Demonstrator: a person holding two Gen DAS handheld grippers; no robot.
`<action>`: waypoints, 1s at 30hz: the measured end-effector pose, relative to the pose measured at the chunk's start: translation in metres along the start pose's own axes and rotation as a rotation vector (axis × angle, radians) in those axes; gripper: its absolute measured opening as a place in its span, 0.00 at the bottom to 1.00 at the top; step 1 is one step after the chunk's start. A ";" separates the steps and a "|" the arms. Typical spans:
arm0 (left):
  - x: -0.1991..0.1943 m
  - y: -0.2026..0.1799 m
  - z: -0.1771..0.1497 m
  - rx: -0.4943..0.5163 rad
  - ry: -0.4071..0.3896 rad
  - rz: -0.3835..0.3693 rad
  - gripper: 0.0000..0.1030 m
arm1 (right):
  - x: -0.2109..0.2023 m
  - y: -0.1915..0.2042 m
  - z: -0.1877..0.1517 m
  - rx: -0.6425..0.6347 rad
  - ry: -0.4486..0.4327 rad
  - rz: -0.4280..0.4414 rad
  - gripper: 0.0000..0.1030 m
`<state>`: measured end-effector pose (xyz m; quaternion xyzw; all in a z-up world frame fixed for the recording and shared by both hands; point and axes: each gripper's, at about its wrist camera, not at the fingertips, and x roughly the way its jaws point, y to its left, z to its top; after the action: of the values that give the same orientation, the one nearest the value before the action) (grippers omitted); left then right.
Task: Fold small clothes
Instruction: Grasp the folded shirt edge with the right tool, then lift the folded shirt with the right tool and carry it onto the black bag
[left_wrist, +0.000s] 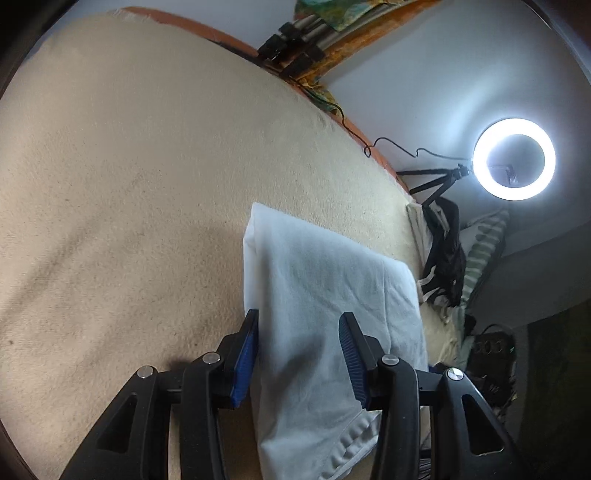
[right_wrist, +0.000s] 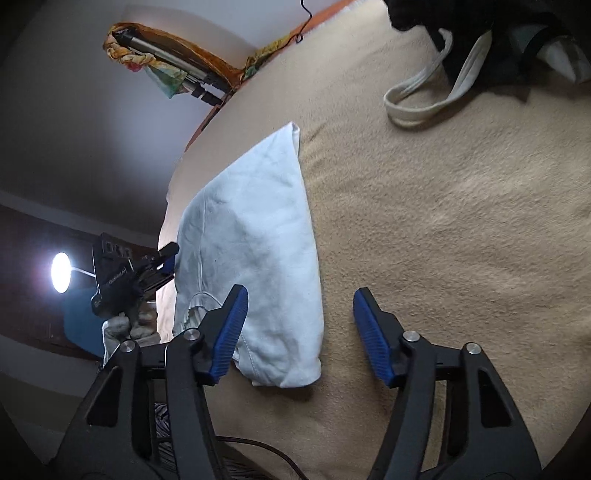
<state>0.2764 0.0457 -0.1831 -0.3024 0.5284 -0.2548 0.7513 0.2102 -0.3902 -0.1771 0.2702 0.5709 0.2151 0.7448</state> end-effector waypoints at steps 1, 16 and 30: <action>0.001 0.001 0.002 -0.011 -0.001 -0.012 0.42 | 0.003 0.001 0.000 -0.006 0.004 0.008 0.61; 0.016 -0.017 0.013 0.034 -0.055 0.028 0.01 | 0.035 0.028 0.016 -0.051 0.020 -0.022 0.19; -0.009 -0.062 -0.001 0.243 -0.157 0.109 0.00 | 0.009 0.086 0.006 -0.284 -0.065 -0.207 0.09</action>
<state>0.2681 0.0092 -0.1325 -0.1992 0.4488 -0.2510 0.8342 0.2176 -0.3204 -0.1268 0.1090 0.5352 0.2070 0.8117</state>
